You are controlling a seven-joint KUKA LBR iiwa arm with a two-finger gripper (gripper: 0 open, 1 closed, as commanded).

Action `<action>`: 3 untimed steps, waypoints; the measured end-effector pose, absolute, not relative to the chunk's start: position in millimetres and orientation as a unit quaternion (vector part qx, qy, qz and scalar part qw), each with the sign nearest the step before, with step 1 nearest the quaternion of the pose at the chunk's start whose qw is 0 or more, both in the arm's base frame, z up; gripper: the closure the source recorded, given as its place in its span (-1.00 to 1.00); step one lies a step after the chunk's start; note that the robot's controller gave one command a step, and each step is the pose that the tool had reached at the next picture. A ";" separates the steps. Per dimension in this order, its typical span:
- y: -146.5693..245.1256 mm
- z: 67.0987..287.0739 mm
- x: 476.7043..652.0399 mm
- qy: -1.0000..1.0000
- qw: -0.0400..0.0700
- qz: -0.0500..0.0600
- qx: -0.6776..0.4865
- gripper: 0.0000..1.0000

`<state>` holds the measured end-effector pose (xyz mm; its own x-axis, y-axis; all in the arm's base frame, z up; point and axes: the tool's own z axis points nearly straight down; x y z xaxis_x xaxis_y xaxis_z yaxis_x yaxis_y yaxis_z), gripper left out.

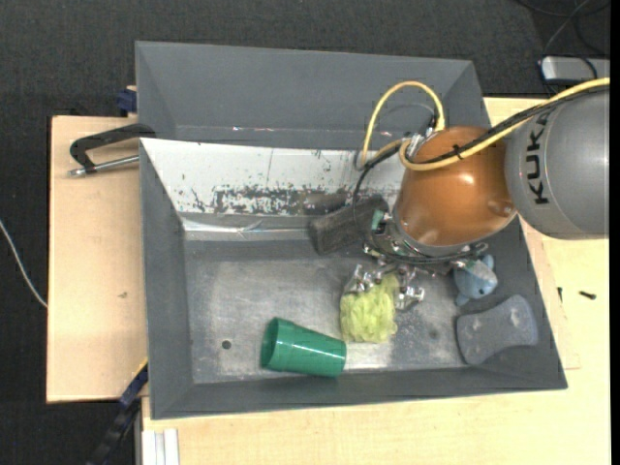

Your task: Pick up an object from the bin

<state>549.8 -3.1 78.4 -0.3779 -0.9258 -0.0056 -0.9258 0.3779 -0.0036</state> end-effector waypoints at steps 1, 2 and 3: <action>-2.8 91.2 549.2 0.839 0.002 0.001 -0.544 1.00; -2.7 102.4 550.2 0.853 0.003 0.000 -0.522 1.00; -2.5 108.3 550.6 0.857 0.004 0.000 -0.515 1.00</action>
Offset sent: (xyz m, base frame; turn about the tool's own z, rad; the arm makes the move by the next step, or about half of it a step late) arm 0.0000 0.0001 0.0217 0.0000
